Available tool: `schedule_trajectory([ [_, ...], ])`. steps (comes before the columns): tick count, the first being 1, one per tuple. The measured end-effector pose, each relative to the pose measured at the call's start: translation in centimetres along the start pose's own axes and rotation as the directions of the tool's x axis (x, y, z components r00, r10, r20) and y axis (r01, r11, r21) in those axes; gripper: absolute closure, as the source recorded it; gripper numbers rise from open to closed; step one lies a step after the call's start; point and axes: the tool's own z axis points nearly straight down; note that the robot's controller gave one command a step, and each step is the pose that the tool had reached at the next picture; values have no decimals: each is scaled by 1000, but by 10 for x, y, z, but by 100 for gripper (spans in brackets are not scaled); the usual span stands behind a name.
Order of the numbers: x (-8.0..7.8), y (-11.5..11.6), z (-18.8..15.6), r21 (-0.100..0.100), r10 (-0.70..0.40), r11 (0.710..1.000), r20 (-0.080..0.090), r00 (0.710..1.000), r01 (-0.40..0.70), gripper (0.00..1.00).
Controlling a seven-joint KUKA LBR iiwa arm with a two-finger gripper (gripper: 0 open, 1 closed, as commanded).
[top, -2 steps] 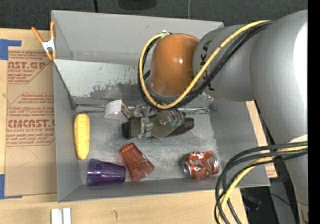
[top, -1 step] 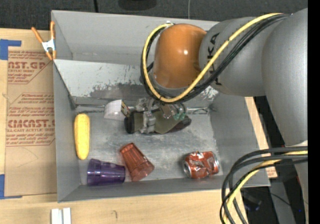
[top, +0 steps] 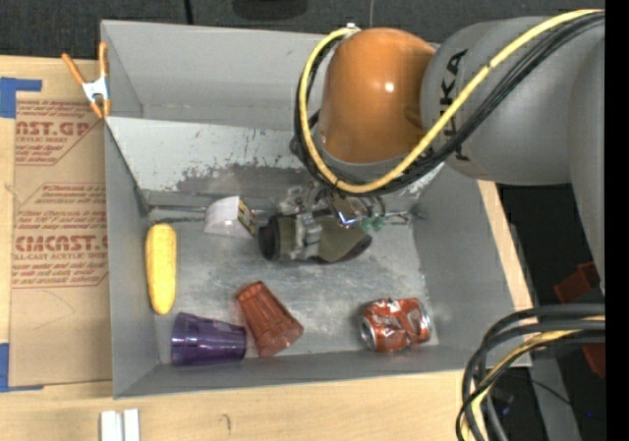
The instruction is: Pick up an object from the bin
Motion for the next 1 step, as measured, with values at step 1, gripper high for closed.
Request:
schedule_trajectory([
  [1, -12, 0, -36, 2, -9, 1000, 16, 1000, 9, 100],
])
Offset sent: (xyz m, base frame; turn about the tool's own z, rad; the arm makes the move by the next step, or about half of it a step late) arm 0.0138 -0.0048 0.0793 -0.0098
